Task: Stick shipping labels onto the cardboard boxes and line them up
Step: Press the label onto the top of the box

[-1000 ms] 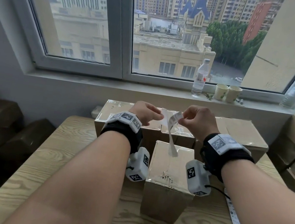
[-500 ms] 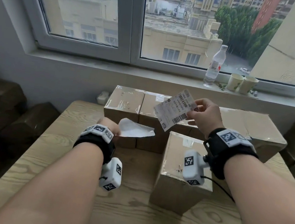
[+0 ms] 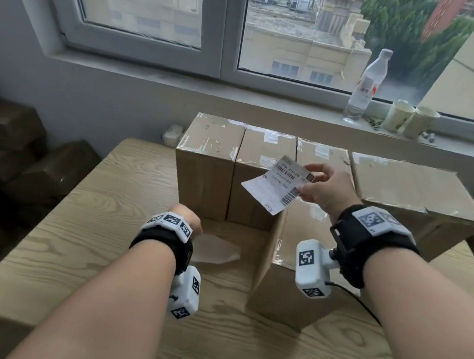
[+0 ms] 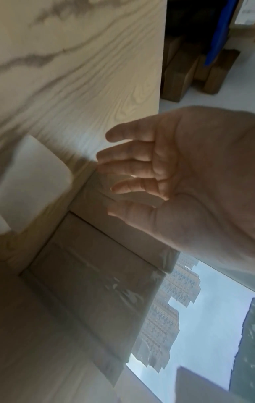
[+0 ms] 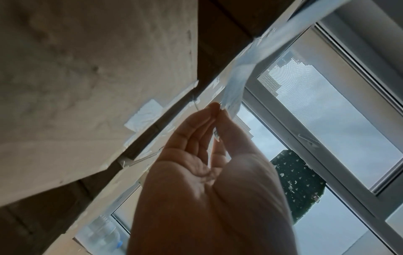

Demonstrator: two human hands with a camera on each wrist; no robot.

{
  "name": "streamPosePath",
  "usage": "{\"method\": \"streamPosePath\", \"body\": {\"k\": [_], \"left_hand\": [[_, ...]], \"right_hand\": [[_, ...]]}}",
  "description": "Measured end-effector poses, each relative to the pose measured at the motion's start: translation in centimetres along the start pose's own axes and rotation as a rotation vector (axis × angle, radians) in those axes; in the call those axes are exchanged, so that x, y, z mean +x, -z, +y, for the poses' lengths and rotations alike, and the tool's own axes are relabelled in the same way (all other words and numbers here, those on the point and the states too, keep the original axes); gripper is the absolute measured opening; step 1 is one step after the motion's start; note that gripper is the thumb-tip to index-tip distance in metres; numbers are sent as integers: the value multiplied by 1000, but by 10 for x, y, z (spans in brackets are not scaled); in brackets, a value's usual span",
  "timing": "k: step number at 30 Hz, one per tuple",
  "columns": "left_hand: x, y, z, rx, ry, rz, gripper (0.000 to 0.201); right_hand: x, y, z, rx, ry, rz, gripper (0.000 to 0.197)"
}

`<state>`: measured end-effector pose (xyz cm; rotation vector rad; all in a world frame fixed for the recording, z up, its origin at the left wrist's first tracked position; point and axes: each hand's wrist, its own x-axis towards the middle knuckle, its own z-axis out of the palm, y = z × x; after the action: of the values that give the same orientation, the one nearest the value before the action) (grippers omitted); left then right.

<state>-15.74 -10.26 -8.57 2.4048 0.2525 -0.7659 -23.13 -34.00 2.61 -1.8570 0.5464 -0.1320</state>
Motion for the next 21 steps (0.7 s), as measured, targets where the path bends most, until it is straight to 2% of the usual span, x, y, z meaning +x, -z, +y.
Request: {"method": "streamPosePath", "body": {"k": [1, 3, 6, 8, 10, 12, 18, 21], "left_hand": [[-7, 7, 10, 15, 10, 18, 30], [-14, 19, 31, -42, -112, 87, 32], [-42, 29, 72, -402, -287, 33, 9], [-67, 32, 98, -491, -376, -48, 4], [-84, 28, 116, -470, -453, -168, 15], [-92, 16, 126, -410, -487, -252, 16], [-102, -21, 136, -337, -538, -287, 25], [-104, -31, 134, -271, -565, -257, 28]], "right_hand": [[-1, 2, -2, -1, 0, -7, 41], [-3, 8, -8, 6, -4, -19, 44], [-8, 21, -16, 16, -9, -30, 44], [-12, 32, -18, 5, -13, -24, 44], [-15, 43, -18, 37, -25, -15, 43], [-20, 55, -15, 55, -38, -7, 42], [-32, 76, 11, -39, -92, 38, 47], [-34, 75, 28, -106, -104, 83, 42]]}}
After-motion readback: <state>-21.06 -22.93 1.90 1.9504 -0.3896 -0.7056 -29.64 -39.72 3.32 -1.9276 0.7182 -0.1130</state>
